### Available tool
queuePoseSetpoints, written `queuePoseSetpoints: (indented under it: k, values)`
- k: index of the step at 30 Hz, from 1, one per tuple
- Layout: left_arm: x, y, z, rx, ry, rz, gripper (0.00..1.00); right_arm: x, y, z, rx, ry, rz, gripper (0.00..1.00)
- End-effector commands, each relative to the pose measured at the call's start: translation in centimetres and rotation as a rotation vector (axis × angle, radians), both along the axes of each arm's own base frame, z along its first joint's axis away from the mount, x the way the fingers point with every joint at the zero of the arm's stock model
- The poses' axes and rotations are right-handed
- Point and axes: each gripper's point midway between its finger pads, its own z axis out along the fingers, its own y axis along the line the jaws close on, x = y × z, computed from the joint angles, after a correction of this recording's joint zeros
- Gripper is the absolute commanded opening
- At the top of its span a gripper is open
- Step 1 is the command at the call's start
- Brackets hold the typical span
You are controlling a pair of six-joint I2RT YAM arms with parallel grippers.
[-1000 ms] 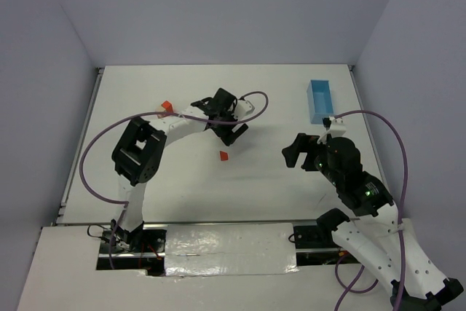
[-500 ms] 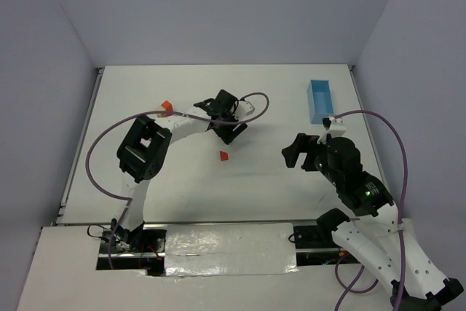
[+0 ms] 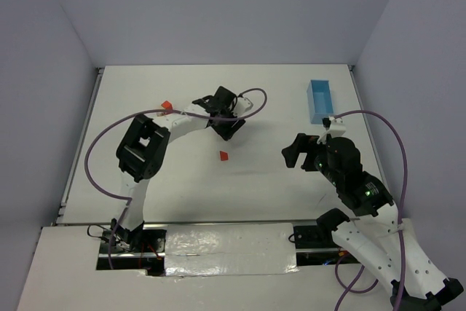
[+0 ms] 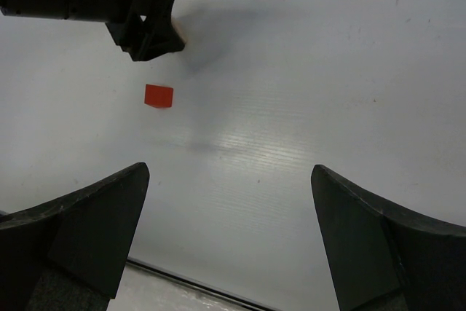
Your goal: Build the wood block tower
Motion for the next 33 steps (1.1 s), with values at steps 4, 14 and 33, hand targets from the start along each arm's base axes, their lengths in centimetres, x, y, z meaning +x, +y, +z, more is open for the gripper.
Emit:
queuePoseSetpoints:
  k: [4,14,33]
  values:
    - [6.1,4.6,10.9,-0.133,-0.175,0.423,0.02,0.4,0.5,0.6,0.016,-0.027,0.013,1.0]
    - [7.0,21.7,16.2,-0.231,-0.2,1.253,0.0,0.4,0.5,0.6,0.017,-0.028,0.015,1.0]
    - [6.2,25.7,14.9,-0.328,-0.126,1.576,0.0,0.4,0.5,0.6,0.017,-0.028,0.015,1.0]
